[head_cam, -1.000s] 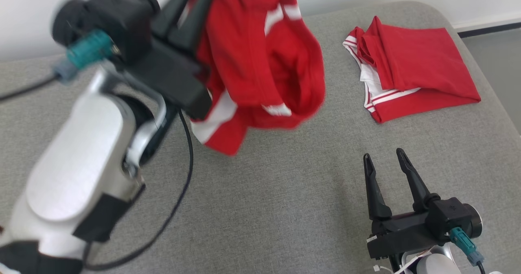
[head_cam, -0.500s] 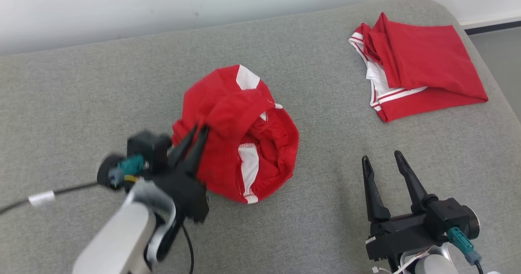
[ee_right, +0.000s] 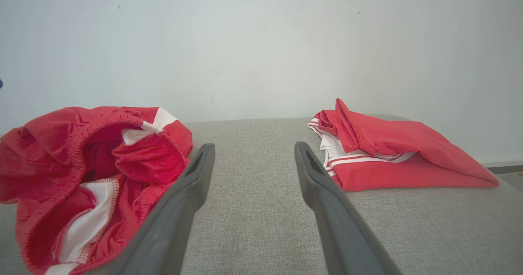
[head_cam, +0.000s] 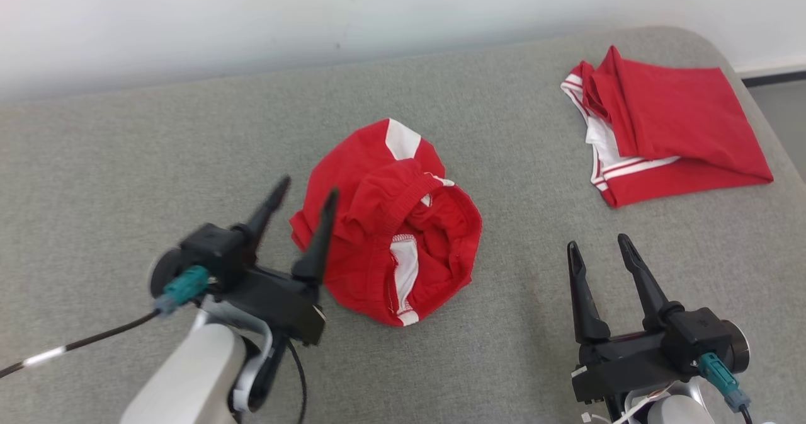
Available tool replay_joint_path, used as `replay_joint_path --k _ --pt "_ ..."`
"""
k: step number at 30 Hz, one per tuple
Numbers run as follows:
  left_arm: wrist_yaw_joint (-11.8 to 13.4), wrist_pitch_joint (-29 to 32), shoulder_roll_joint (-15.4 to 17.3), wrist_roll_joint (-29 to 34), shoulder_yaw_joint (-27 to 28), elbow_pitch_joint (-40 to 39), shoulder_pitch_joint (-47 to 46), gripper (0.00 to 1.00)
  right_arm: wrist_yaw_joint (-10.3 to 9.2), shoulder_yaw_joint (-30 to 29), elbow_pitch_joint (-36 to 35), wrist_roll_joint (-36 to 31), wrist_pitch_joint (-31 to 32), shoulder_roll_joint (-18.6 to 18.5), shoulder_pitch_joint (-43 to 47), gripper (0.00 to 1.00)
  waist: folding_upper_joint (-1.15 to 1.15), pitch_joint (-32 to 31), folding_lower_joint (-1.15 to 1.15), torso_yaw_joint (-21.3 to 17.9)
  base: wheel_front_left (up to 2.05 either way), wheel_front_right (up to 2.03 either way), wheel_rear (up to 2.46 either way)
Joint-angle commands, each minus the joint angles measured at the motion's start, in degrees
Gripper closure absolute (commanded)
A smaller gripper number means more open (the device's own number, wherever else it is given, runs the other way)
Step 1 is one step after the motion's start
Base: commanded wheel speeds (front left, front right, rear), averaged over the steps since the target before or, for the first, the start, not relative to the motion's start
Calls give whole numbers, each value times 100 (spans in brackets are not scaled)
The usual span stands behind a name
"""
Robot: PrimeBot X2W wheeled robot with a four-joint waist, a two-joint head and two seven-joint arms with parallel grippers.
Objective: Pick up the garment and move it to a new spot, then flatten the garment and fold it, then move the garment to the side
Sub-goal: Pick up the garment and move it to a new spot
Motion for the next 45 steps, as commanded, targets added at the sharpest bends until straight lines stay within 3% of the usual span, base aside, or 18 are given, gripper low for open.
replay_joint_path --k 1,11,18,22,26,39,45 --pt "52 -87 50 5 80 -89 -29 0 -12 -11 -24 -26 3 14 45 0 0 -134 0 96 0 0 0" --pt "546 -342 650 299 927 -876 1003 0 -12 -156 -106 -104 3 13 278 0 0 -511 0 300 0 0 0" --pt "683 -341 586 687 1823 -1496 2205 0 -12 -269 -115 -129 3 11 459 0 0 -693 0 396 0 0 0" --pt "623 -341 422 999 2172 -1660 2702 0 -12 -323 -102 -113 3 13 528 0 0 -751 0 456 0 0 0" --pt "524 -342 55 1369 2544 -1832 3141 0 -12 -359 -47 -57 3 11 640 0 0 -813 0 532 0 0 0" --pt "-266 -342 -641 1925 3273 -1325 3662 0 -12 -304 171 -12 2 11 794 0 0 -876 0 568 0 0 0" --pt "-465 -342 -963 2247 3568 -1207 3694 0 -12 -290 214 13 2 10 819 0 0 -858 0 610 0 0 0"
